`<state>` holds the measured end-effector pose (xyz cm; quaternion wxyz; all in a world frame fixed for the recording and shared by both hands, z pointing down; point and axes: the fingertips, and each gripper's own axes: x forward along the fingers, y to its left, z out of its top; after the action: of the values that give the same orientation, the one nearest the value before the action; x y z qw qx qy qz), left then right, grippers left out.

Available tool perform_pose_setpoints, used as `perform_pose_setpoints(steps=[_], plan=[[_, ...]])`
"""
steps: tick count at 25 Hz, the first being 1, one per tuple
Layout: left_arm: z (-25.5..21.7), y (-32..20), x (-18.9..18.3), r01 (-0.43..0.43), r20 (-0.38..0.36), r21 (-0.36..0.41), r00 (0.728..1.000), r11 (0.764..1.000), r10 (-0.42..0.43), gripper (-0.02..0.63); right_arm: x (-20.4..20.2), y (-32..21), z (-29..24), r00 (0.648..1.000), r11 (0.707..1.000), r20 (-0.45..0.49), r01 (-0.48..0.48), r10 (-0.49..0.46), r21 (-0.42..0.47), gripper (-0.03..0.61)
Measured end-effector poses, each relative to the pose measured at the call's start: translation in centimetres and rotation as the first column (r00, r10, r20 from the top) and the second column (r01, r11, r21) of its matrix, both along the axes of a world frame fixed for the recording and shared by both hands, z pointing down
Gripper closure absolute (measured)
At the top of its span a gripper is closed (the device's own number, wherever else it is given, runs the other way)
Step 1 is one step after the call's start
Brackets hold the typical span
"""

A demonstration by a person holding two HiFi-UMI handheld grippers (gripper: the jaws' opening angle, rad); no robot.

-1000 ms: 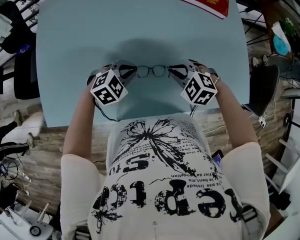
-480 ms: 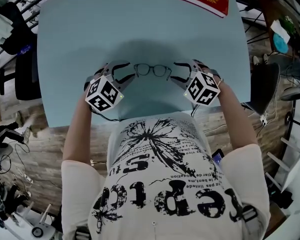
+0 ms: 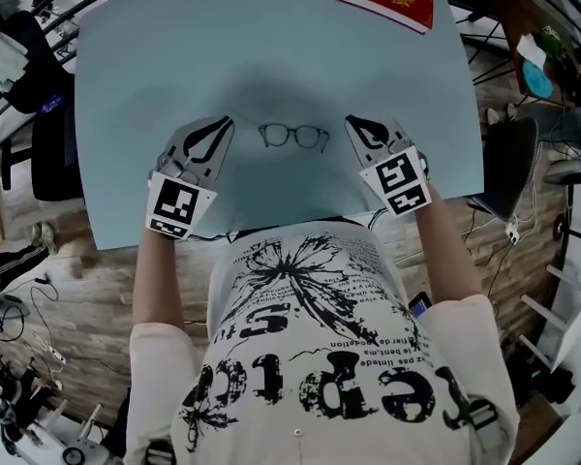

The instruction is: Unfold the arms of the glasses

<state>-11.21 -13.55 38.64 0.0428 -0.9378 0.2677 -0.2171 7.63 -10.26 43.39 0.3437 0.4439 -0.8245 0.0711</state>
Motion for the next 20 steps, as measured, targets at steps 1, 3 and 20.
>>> perform_pose_setpoints(steps=[1, 3, 20], plan=[[-1.1, -0.2, 0.0, 0.022, -0.037, 0.016, 0.999, 1.0, -0.021, 0.586, -0.1, -0.3, -1.2, 0.999, 0.999, 0.035, -0.029, 0.027, 0.046, 0.566], [-3.4, -0.5, 0.0, 0.074, -0.114, 0.044, 0.991, 0.996, -0.069, 0.589, -0.6, -0.6, -4.0, 0.994, 0.986, 0.092, -0.073, 0.059, 0.149, 0.566], [-14.4, 0.4, -0.5, 0.253, -0.385, 0.125, 0.904, 0.959, -0.188, 0.595, -3.0, -0.4, -17.5, 0.956, 0.86, 0.292, -0.117, -0.039, 0.497, 0.569]])
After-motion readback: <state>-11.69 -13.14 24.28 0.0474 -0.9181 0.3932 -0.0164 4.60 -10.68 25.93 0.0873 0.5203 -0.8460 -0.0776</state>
